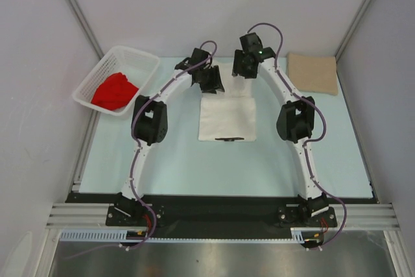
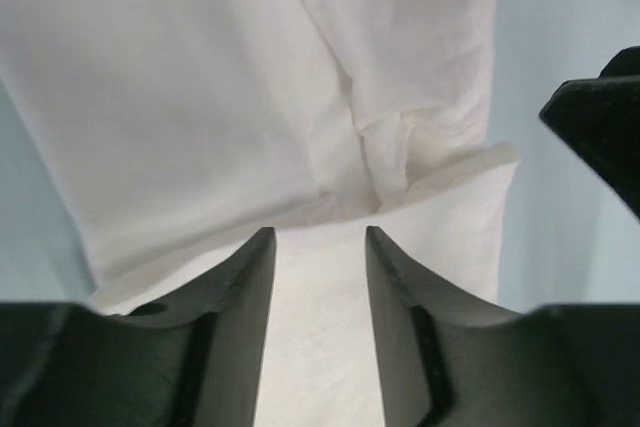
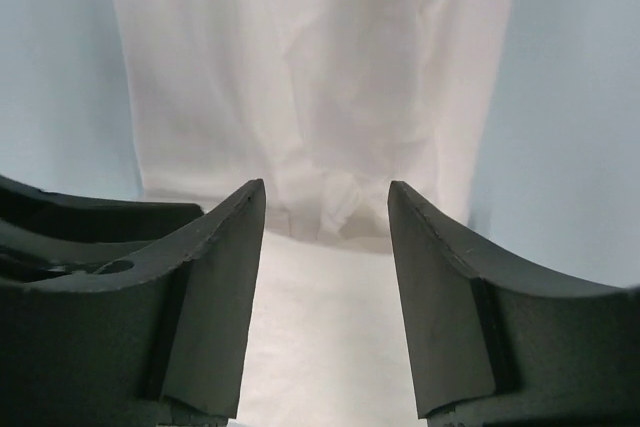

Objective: Fold and stack the t-shirts
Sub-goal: Fold the tshirt

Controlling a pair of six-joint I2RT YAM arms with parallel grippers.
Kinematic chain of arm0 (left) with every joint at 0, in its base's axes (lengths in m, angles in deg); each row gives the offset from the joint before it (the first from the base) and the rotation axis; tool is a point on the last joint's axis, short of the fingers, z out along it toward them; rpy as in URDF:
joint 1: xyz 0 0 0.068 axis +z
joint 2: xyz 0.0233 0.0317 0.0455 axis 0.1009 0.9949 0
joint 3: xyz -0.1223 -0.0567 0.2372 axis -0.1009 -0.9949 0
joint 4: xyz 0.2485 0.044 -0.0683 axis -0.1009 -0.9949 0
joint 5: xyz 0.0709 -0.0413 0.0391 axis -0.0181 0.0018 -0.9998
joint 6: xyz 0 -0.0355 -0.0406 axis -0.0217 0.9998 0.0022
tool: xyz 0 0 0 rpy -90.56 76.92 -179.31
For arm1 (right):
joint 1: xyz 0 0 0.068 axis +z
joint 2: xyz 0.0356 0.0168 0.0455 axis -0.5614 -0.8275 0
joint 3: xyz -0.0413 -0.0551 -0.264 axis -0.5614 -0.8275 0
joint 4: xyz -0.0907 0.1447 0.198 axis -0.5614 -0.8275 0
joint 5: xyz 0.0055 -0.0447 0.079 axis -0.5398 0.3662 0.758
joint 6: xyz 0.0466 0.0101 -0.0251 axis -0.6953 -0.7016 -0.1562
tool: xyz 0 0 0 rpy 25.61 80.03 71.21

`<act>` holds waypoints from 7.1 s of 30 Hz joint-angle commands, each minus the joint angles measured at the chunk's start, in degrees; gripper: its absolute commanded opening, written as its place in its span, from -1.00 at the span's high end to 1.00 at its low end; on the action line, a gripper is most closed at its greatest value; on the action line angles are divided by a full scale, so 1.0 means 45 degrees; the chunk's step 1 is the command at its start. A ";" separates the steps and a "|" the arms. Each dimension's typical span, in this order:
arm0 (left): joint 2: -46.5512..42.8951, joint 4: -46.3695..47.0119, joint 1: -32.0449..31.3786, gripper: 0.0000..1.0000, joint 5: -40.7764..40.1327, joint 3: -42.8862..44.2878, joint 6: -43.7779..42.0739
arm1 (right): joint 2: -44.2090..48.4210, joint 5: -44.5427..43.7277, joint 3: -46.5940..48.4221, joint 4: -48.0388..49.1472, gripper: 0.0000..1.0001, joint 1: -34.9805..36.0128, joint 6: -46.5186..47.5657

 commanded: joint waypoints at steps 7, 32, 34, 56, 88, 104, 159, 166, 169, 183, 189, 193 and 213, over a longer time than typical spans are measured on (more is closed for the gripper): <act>-0.4277 0.0111 0.0017 -0.03 -0.0753 -0.3058 -0.1057 | 0.3467 0.1519 -0.4756 -0.0769 -0.17 -0.0562 0.0169; -0.8713 0.2297 0.0798 -0.09 0.1766 -1.3847 -0.1156 | 0.8474 0.9764 -1.6760 0.2903 0.01 -0.3473 0.0776; -0.8480 0.2551 0.0877 -0.09 0.1980 -1.4004 -0.1019 | 0.8337 0.9744 -1.6838 0.3000 -0.03 -0.3473 0.0404; -0.6858 0.3568 0.0994 0.12 0.2451 -1.4571 0.0817 | 0.6579 0.8806 -1.7092 0.4466 -0.04 -0.2849 -0.0027; -1.2460 0.3959 -0.0783 0.16 0.1201 -2.0879 0.2360 | 1.1850 0.6894 -2.3088 0.4232 0.46 -0.0915 -0.1804; -1.1350 0.4856 -0.0784 -0.10 0.1591 -2.0977 0.2868 | 1.1248 0.7400 -2.3088 0.4914 -0.01 -0.1208 -0.1863; -0.8852 -0.0671 0.1267 0.99 0.0438 -0.9046 0.0778 | 0.8027 0.6501 -1.1002 -0.0552 1.00 -0.2223 -0.0262; -0.7250 -0.0671 0.1754 1.00 0.0732 -0.7248 0.0759 | 0.5273 0.6912 -0.7486 -0.1392 1.00 -0.2458 -0.0008; -0.6917 -0.0554 0.2008 0.99 0.0887 -0.6759 0.0778 | 0.4374 0.7126 -0.6294 -0.1646 1.00 -0.2555 0.0089; -0.4905 -0.0006 0.2087 0.99 0.1415 -0.5236 0.0876 | 0.2654 0.7536 -0.4359 -0.1745 1.00 -0.2907 0.0012; -0.4299 -0.0103 0.2165 0.99 0.1221 -0.4454 0.0935 | 0.1931 0.7771 -0.3481 -0.1764 1.00 -0.2965 -0.0027; -0.4318 0.0013 0.2263 0.99 0.1142 -0.4298 0.1052 | 0.1521 0.8025 -0.2816 -0.1823 1.00 -0.2966 -0.0124; -0.3772 0.0325 0.2770 0.99 0.0907 -0.3907 0.1501 | 0.0974 0.9177 -0.1624 0.0030 1.00 -0.2966 -0.1608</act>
